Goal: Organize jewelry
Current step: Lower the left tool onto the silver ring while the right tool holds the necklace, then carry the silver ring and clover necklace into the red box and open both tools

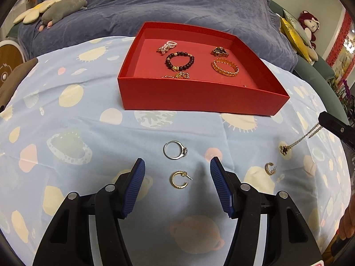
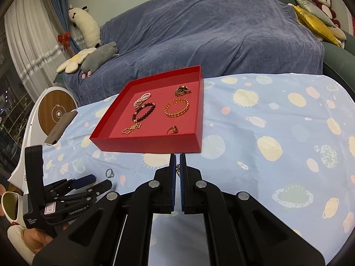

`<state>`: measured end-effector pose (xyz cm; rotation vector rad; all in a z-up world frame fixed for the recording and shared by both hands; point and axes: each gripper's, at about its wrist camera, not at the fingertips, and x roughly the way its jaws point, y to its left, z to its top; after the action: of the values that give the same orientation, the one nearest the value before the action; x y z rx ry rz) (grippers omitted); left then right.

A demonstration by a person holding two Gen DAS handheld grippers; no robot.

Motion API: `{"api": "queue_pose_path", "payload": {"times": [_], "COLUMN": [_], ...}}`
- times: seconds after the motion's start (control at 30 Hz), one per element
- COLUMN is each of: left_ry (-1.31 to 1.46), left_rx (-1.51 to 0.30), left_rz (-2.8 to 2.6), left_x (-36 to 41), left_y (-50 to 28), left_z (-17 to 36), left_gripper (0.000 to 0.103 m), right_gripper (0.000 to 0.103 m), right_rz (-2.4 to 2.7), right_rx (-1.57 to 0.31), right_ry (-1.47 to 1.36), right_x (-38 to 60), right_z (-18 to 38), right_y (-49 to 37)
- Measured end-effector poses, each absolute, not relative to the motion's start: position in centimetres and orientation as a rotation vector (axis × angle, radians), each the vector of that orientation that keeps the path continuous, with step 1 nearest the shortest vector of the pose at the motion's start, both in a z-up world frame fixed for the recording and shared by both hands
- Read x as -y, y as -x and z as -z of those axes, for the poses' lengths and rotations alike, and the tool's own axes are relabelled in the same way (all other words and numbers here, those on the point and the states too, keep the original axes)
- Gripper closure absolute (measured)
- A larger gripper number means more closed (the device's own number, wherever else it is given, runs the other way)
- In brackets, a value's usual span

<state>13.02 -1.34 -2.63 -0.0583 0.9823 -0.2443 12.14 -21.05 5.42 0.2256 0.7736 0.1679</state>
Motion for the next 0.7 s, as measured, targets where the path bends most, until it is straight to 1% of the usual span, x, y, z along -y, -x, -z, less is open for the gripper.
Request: {"api": "queue_pose_path", "payload": {"times": [0.03,0.1,0.23,0.3,0.33,0.4,0.7], "left_ry": [0.05,0.038,0.0,-0.013,-0.021,-0.036,-0.033], "left_rx": [-0.979,-0.982,-0.969,-0.962,-0.958,-0.951,-0.956], "left_rz": [0.239,0.236,0.23,0.233,0.23,0.227,0.234], "left_x": [1.5,1.8,2.4,2.6,2.7,2.8,3.0], "left_y": [-13.3,-13.6,-13.9,-14.0,-14.0,-14.1,-14.0], "left_z": [2.7,3.0,3.2,3.2,3.3,3.3,3.1], "left_gripper": [0.045,0.053,0.061,0.07,0.072,0.082,0.082], "right_gripper": [0.101,0.101,0.101,0.101,0.101,0.101,0.101], "right_rz": [-0.173,-0.18,-0.185,-0.185,-0.185,-0.185,-0.182], "right_rx": [-0.776,-0.781,-0.787,-0.789,-0.79,-0.789,-0.776], "right_ry": [-0.222,-0.218,-0.217,-0.22,-0.222,-0.221,-0.231], "right_x": [20.8,20.4,20.2,20.3,20.3,20.3,20.4], "right_z": [-5.3,-5.2,-5.0,-4.9,-4.9,-4.9,-5.5], "right_y": [-12.2,-12.2,-12.2,-12.3,-12.2,-12.2,-12.3]}}
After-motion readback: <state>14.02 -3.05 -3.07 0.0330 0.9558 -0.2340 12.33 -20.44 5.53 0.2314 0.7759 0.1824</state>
